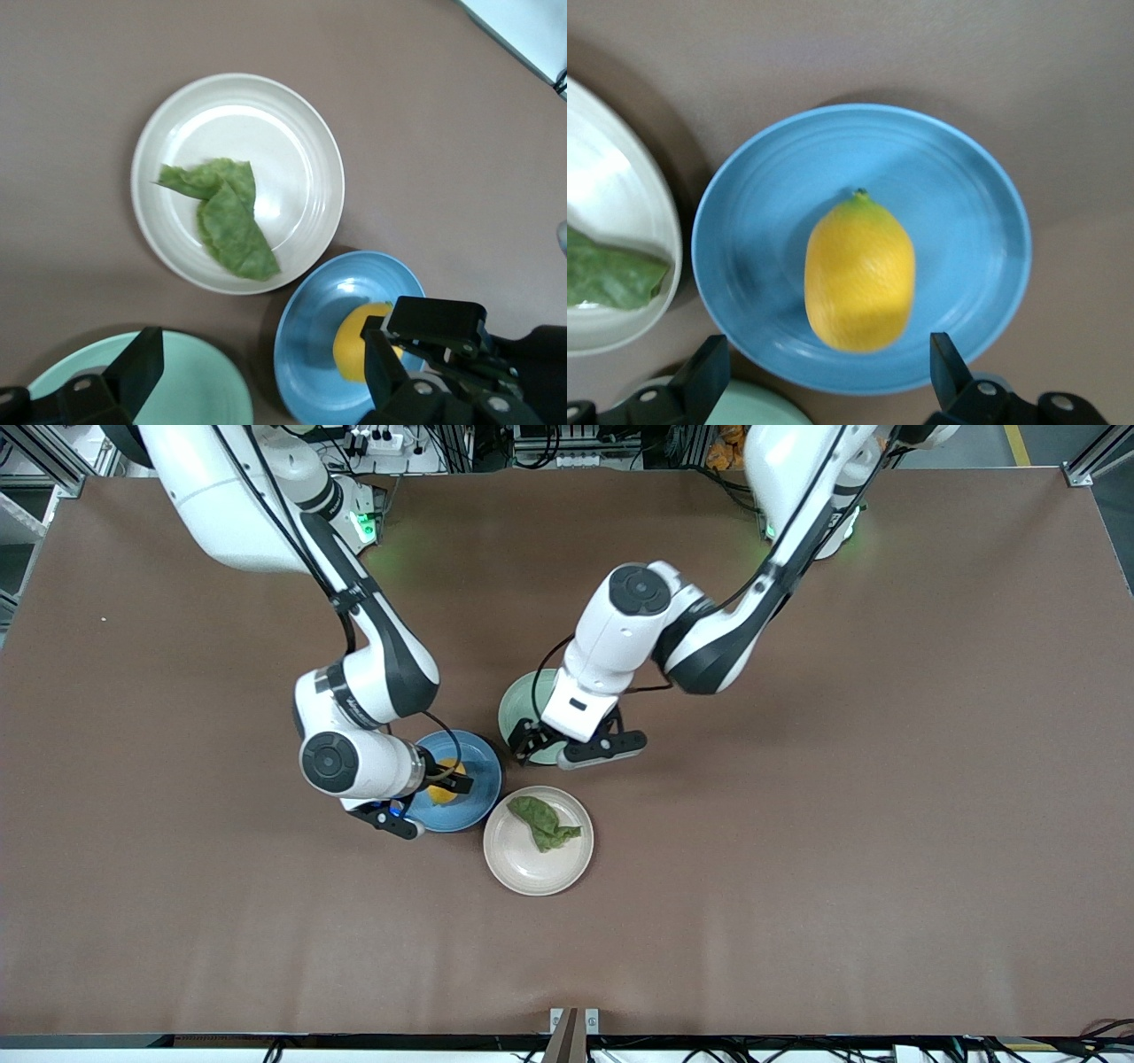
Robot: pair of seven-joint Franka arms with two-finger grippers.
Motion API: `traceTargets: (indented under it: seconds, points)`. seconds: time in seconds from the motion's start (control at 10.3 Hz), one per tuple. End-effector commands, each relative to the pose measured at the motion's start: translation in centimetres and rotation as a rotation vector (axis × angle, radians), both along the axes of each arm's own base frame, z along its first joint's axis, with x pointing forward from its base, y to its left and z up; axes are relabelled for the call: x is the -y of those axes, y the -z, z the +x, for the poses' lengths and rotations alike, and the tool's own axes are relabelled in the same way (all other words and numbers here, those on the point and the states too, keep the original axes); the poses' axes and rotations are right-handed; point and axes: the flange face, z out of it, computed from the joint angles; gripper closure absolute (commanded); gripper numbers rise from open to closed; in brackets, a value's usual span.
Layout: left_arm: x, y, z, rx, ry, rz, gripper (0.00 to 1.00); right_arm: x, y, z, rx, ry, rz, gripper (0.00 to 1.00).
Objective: Pick lemon and lettuce from blue and beige plates
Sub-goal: 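Close the right gripper on the lemon while the left gripper grasps the lettuce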
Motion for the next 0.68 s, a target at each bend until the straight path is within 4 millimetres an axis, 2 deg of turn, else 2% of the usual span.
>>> traceTargets:
  seconds: [0.0, 0.1, 0.19, 0.29, 0.39, 0.58]
  points:
    - [0.6, 4.1, 1.0, 0.042, -0.032, -0.032, 0.0, 0.0, 1.4, 0.6, -0.002, 0.037, 0.018, 0.0]
    - [0.4, 6.2, 1.0, 0.031, -0.031, -0.025, 0.0, 0.1, 2.3, 0.6, -0.002, 0.042, 0.015, 0.0]
    - [0.0, 7.5, 1.3, 0.015, -0.044, -0.021, 0.0, 0.0, 3.1, 0.6, 0.004, 0.045, 0.016, 0.05]
    - [-0.1, 8.4, 1.6, 0.004, -0.056, -0.02, 0.0, 0.0, 3.2, 0.6, 0.004, 0.044, 0.016, 0.18]
    - [-0.2, 9.6, 1.6, -0.007, -0.054, -0.012, 0.0, 0.1, 3.5, 0.4, -0.004, 0.044, 0.012, 0.27]
    - [-0.6, 10.7, 2.2, 0.01, -0.044, 0.012, 0.0, -0.1, 4.4, -0.5, -0.02, 0.027, 0.001, 0.42]
